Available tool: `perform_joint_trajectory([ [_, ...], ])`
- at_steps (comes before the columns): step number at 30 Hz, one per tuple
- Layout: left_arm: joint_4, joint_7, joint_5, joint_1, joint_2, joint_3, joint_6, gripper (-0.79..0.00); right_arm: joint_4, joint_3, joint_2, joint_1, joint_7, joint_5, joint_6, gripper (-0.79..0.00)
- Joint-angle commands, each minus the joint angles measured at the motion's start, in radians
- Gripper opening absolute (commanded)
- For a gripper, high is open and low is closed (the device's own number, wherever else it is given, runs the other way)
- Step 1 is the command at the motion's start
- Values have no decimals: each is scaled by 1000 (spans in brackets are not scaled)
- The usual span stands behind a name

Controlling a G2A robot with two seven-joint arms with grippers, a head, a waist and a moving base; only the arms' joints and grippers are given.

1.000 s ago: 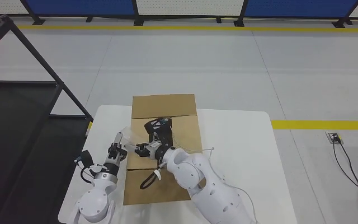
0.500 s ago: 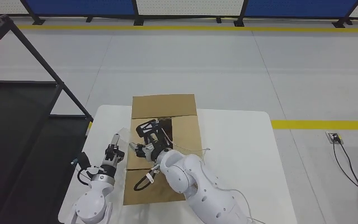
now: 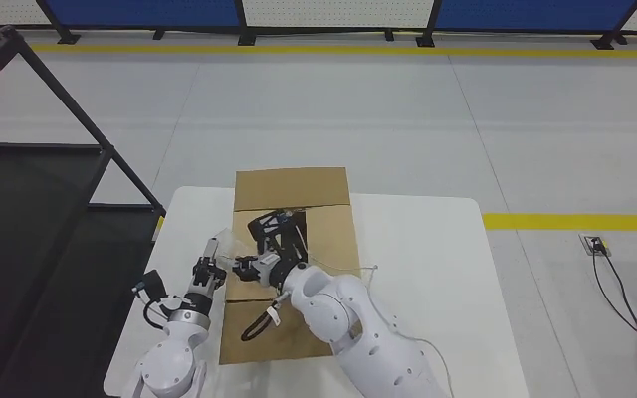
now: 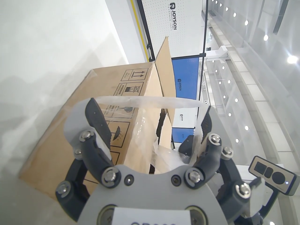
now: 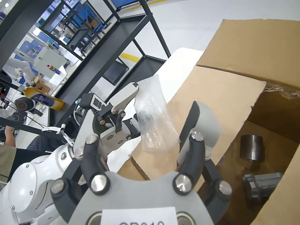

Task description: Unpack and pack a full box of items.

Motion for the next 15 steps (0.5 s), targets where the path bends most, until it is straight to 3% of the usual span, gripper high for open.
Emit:
perform_joint_trajectory([
  [1, 4, -3, -1, -2, -1, 0, -3, 0, 7, -1, -2, 10, 7, -1, 15, 0],
  [6, -7, -4, 6, -3, -3, 12, -3, 0, 82, 58, -2, 70, 101, 117, -29, 0],
  [10, -16, -3, 15, 1, -4, 16, -1, 0, 214, 129, 1, 174, 282, 303, -130, 0],
  [15, -21, 6, 20, 12, -5, 10, -11, 0, 415, 182, 1, 293, 411, 491, -264, 0],
])
